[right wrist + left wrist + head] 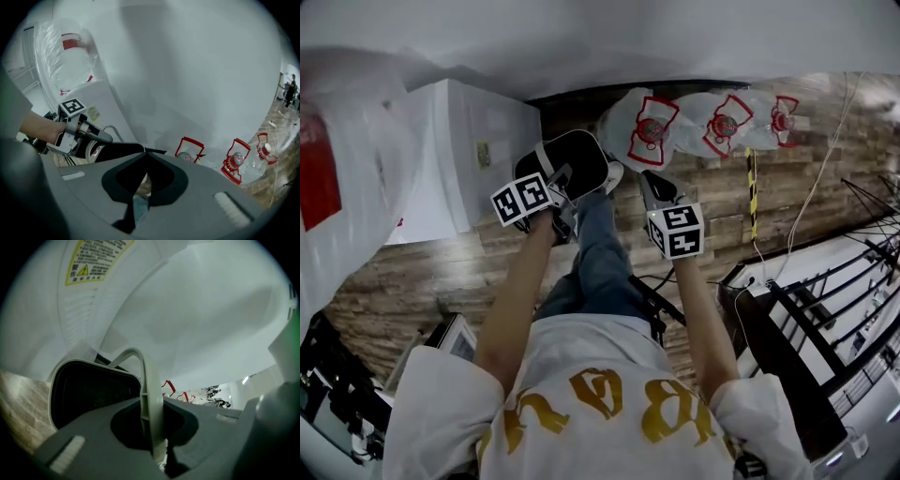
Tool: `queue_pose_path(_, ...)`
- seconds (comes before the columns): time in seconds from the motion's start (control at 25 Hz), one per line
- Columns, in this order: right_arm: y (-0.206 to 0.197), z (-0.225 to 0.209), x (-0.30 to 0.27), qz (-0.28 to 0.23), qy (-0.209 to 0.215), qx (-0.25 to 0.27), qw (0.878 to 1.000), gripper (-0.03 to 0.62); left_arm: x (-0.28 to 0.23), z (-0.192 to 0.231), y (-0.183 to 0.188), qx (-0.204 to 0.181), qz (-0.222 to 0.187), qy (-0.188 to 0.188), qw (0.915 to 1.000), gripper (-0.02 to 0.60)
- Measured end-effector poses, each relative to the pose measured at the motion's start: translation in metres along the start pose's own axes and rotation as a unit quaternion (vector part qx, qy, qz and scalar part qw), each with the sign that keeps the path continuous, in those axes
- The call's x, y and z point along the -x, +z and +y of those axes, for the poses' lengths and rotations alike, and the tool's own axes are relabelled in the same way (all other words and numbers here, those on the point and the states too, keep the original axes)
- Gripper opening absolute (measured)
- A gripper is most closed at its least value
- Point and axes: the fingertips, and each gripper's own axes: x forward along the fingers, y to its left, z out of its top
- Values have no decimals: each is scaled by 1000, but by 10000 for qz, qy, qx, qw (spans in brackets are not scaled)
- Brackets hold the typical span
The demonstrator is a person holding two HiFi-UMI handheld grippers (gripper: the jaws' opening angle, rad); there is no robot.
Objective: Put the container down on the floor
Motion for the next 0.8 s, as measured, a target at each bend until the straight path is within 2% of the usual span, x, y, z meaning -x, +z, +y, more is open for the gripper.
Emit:
queue_pose_path(0.36, -27, 3, -38, 368, 376, 441, 9976, 30, -25, 35, 2, 31, 51, 263, 9996, 11)
queue_pose_path(0.8, -55, 24, -78, 572, 829, 653, 9928, 29, -60, 75, -5, 20, 210, 547, 9983, 10)
